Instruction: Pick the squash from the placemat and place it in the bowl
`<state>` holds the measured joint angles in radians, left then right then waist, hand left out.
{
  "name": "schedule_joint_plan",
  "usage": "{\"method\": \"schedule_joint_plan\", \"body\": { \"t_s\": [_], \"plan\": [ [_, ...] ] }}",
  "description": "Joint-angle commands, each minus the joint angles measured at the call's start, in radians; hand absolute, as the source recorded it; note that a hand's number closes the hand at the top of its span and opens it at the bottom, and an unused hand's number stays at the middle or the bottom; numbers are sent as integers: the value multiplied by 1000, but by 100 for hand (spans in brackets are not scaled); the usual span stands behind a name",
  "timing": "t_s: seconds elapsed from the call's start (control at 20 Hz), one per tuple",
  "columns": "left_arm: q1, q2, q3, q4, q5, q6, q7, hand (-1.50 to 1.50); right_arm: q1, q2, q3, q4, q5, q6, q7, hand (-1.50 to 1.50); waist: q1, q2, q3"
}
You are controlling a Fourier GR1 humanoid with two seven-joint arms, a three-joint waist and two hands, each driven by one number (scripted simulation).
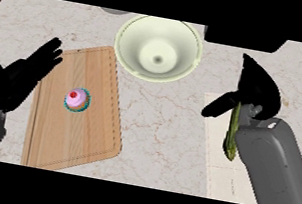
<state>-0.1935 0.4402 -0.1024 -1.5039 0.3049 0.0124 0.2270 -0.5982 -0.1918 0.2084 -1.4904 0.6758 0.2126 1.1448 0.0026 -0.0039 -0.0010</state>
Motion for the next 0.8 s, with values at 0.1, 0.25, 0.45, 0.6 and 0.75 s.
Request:
{"method": "schedule_joint_plan", "body": {
  "t_s": [0.1, 0.25, 0.45, 0.6, 0.75],
  "plan": [
    [11, 5, 24, -8, 15, -25, 17, 0, -1, -9, -22, 28, -4, 137, 160, -150, -2, 0, 0],
    [24, -15, 6, -32, -7, -9, 15, 0, -2, -17, -40, 19, -1, 175, 189, -150, -4, -2, 0],
    [-14, -21, 21, 45, -32, -27, -17, 0, 8, 4, -58, 44, 15, 154, 153, -150, -9, 3, 0],
    [-22, -3, 41, 1, 3, -63, 32, 0, -18, 26, -71, 106, 49, 129, 132, -150, 1, 3, 1],
    [-21, -8, 70, 37, 11, -70, 19, 0, 21, 20, -71, 109, 73, 135, 108, -150, -3, 3, 0]
  ]
}}
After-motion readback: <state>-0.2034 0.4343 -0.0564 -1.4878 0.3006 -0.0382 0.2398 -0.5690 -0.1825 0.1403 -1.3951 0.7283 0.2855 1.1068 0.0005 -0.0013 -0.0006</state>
